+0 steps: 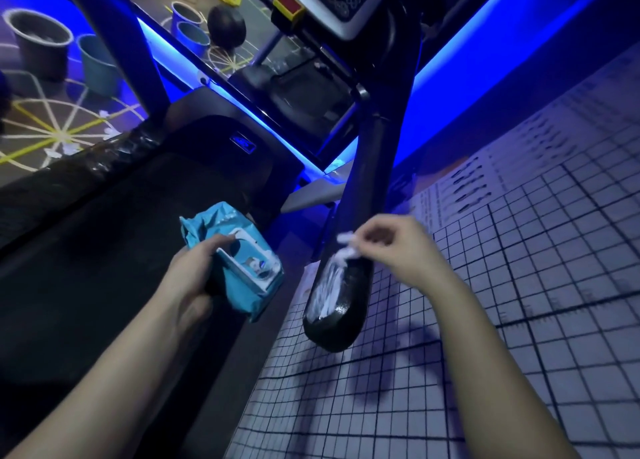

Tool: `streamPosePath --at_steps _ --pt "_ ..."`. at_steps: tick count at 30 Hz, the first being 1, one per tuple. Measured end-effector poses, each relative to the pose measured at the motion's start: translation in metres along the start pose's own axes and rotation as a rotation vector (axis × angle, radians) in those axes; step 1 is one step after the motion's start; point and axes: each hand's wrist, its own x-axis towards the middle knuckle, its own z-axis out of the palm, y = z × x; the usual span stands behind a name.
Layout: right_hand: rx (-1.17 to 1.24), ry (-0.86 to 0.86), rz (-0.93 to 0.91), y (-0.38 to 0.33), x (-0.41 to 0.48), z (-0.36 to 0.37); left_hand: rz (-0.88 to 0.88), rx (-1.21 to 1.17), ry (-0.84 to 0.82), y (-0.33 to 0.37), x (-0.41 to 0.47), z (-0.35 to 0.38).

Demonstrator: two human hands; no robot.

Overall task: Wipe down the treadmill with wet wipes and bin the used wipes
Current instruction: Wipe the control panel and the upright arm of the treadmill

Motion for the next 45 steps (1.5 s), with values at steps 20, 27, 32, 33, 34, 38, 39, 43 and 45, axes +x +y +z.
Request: streamPosePath --at_steps 20,27,32,33,34,38,39,43,45 --pt "-0.786 -0.455 -0.096 -0.026 -0.006 0.035 0.028 0.013 0.020 0.000 -0.012 0.007" --pt "-0.879 -0.285 -0.014 -0.019 0.037 0.025 0.017 0.011 0.033 -0.005 -0.014 0.005" --pt "-0.973 -0.435 -0.054 -0.021 0.031 0.037 0.025 0.003 0.041 -0.003 -0.016 0.001" --pt "-0.964 -0.443 -0.059 -0.022 0.028 0.038 0.032 0.000 0.044 -0.002 -0.016 0.001" --pt "-0.945 -0.454 -0.045 -0.023 0.025 0.039 0.038 -0.004 0.046 -0.001 -0.016 -0.001" --pt "-0.928 -0.505 0.043 -0.030 0.020 0.042 0.029 -0.029 0.045 -0.002 -0.016 -0.005" --pt "-0.929 -0.497 0.047 -0.030 0.019 0.042 0.030 -0.031 0.042 -0.002 -0.017 -0.005" --pt "-0.802 -0.361 -0.007 -0.018 0.020 0.039 0.053 -0.019 0.043 -0.002 -0.021 -0.003" --pt "-0.807 -0.359 0.016 -0.015 0.024 0.040 0.049 -0.015 0.043 -0.004 -0.023 -0.002"
